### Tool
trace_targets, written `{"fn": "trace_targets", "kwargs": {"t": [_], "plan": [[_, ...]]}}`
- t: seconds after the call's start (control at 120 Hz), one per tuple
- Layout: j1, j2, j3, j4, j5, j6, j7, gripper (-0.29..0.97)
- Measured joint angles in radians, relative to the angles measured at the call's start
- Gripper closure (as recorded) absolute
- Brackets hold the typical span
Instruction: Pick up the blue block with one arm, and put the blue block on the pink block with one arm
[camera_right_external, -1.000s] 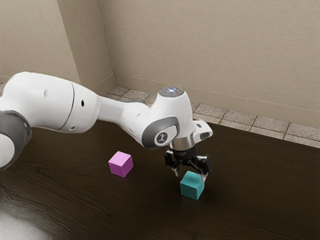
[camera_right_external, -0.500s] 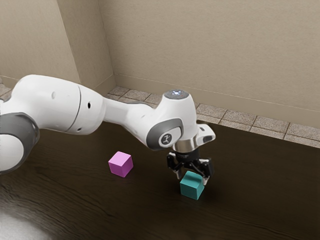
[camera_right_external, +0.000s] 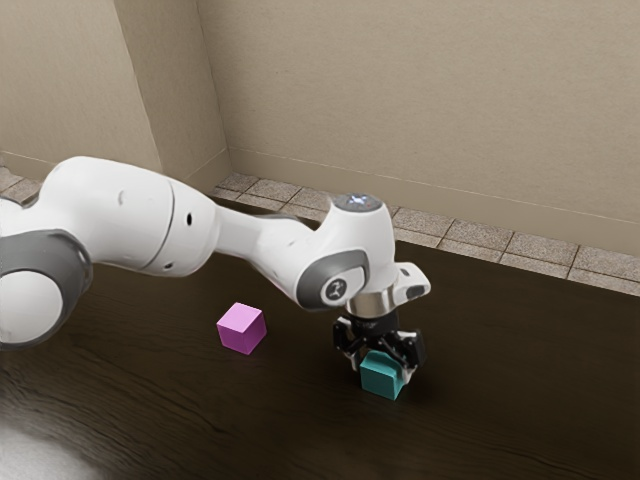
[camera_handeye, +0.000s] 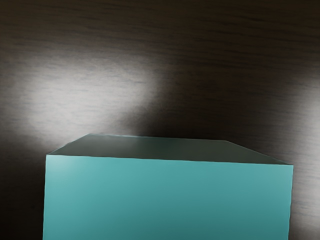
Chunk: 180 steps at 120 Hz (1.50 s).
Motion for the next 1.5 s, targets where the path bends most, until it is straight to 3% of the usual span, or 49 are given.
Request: {"fn": "trace_targets", "kwargs": {"t": [0.342,1.133,1.283,1.5], "plan": [[0.0,0.026,0.004,0.015,0.007,0.023,0.023,0.03],[-0.009,0.009,0.005,0.025,0.06,0.028,0.047,0.32],[-0.001,-0.15,0.053,-0.102,0.063,0.02,0.046,0.31],[0.017,-0.499,0.229,-0.418,0.057,0.001,0.079,0.31]]}}
